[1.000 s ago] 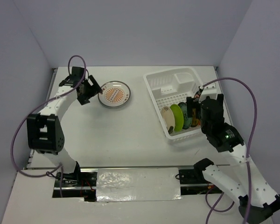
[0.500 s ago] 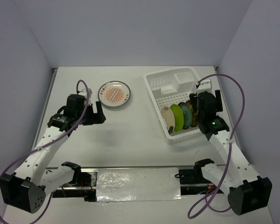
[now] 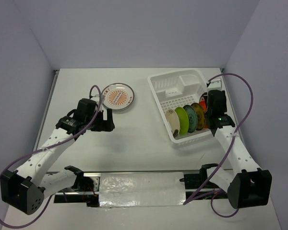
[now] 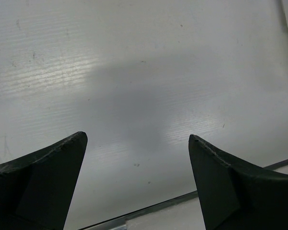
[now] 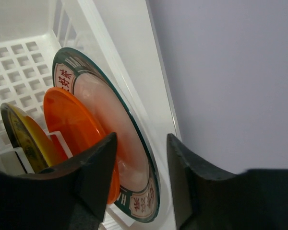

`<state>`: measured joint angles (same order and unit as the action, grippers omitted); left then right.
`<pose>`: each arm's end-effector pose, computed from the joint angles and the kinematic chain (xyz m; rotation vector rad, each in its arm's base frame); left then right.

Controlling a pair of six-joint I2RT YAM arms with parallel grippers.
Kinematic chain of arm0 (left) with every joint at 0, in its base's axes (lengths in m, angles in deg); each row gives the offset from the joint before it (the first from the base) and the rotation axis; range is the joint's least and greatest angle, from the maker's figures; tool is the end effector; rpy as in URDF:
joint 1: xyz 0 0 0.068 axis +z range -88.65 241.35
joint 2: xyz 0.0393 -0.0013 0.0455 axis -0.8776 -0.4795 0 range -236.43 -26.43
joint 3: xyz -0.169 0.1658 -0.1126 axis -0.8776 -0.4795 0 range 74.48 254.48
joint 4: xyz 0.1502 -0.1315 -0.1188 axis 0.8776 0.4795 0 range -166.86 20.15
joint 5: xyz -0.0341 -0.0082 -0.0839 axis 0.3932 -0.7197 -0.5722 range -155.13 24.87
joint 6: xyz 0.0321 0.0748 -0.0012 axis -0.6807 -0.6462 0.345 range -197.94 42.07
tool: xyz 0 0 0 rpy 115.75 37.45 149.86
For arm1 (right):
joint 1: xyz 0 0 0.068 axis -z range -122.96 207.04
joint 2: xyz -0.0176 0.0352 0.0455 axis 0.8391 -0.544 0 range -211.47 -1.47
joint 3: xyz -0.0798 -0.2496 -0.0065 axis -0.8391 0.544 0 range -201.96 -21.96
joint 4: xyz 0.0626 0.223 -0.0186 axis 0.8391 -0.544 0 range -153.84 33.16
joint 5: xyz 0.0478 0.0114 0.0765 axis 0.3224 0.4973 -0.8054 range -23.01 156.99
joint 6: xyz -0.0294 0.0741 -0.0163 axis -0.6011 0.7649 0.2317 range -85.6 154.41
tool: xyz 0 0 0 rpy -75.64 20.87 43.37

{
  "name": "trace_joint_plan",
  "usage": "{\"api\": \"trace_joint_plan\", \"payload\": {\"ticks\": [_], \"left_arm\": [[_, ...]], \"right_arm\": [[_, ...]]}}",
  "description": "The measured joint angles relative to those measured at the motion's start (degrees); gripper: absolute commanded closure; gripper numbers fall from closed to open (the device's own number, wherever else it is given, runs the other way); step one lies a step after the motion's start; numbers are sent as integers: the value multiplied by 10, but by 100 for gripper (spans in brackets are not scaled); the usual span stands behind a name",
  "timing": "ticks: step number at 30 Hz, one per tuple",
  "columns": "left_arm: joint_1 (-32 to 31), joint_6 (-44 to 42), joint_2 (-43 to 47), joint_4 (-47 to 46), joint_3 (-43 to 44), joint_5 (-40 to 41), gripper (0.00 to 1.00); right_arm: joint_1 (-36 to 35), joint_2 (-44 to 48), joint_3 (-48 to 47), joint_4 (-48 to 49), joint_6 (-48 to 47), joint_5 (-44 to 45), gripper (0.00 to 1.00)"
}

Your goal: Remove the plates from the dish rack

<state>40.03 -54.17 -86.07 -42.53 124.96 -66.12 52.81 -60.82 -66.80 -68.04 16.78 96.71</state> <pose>0.2021 -0.0803 0.2574 -0.0418 2.3661 -0.4088 0.2368 -0.0175 0.2770 -0.0516 2.0187 -0.6709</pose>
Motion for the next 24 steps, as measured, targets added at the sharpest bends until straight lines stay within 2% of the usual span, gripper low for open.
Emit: {"api": "trace_joint_plan", "payload": {"ticks": [4, 7, 9, 10, 24], "left_arm": [[-11, 0, -4, 0, 0, 3, 0], [-16, 0, -5, 0, 0, 3, 0], [-18, 0, -5, 0, 0, 3, 1], [-19, 0, -5, 0, 0, 3, 0], [-33, 0, -5, 0, 0, 7, 0]], "right_arm": [[5, -3, 2, 12, 0, -2, 61], [5, -3, 3, 17, 0, 1, 62], [5, -3, 3, 21, -2, 1, 72], [5, -3, 3, 24, -4, 1, 88], [5, -2, 6, 28, -35, -1, 87]]}}
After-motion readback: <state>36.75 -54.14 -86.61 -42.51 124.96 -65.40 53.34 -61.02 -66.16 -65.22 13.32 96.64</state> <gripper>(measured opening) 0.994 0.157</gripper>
